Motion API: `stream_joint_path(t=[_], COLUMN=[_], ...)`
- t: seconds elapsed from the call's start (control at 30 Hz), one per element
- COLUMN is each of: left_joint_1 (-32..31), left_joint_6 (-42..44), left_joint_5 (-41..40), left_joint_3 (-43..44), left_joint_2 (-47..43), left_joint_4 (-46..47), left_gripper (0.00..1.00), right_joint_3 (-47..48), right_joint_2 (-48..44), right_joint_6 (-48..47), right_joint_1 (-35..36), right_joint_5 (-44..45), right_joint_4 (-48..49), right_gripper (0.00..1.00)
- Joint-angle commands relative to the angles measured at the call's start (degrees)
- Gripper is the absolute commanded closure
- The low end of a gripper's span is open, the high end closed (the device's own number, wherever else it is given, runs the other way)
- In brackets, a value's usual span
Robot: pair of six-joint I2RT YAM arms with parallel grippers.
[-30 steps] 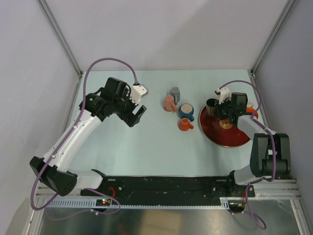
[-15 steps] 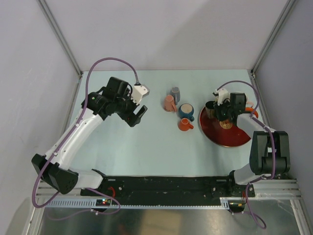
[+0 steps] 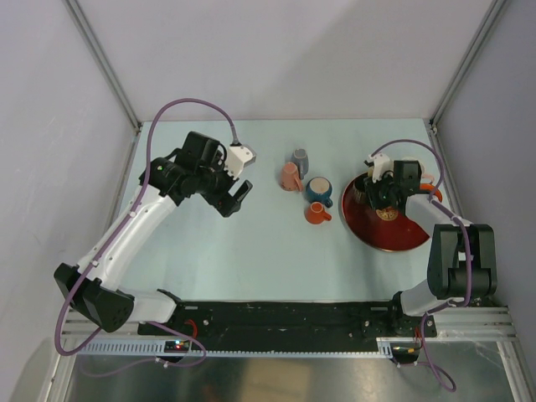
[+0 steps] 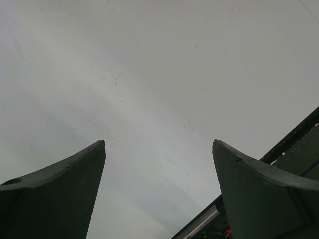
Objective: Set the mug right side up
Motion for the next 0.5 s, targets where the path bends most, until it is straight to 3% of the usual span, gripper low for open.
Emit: stream_joint_path(t=[0.0, 0.47], left_joint_1=[0.49, 0.43], left_joint_6=[0.91, 0.83], left_joint_5=[1.86, 1.83], left_joint_3=[1.54, 0.71], left_joint_2=[-0.69, -0.84], left_joint_4=[0.06, 0.13], left_gripper=[0.08, 0.08], right_joint_3=[2.49, 3.84], right_joint_2=[-0.29, 2.39], right_joint_6=[1.0, 0.88], right_joint_1=[0.32, 2.37], right_joint_5=[-0.01, 1.65], right_joint_4=[1.43, 4.43], right_gripper=[0.71, 0.75])
